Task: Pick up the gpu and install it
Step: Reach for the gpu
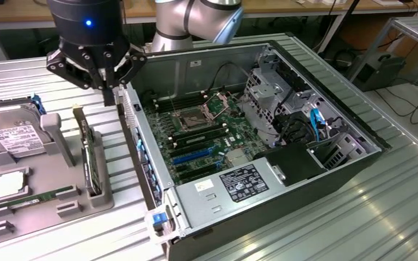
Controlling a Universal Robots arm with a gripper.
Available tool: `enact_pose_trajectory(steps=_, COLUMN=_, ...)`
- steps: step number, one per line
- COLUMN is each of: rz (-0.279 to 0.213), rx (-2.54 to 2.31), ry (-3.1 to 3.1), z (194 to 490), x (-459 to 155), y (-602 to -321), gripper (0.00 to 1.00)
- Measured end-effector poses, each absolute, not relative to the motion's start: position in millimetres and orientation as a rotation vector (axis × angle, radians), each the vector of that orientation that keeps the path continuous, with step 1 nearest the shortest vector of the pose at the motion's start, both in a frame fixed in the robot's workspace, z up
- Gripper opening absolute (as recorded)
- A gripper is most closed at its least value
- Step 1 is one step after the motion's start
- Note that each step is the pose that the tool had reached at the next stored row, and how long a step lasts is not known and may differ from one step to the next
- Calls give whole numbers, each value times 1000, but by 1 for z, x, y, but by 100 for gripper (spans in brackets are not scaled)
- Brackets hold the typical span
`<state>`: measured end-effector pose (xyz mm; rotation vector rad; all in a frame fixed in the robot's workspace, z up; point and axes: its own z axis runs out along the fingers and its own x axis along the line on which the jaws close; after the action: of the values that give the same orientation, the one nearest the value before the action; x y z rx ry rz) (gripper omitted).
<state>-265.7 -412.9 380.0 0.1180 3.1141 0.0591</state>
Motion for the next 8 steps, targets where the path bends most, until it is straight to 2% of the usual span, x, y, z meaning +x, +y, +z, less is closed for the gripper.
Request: enact_pose_trajectory(steps=8, rz=54, rx=118, ry=3116, z=367, x=-300, y=-419, gripper=11)
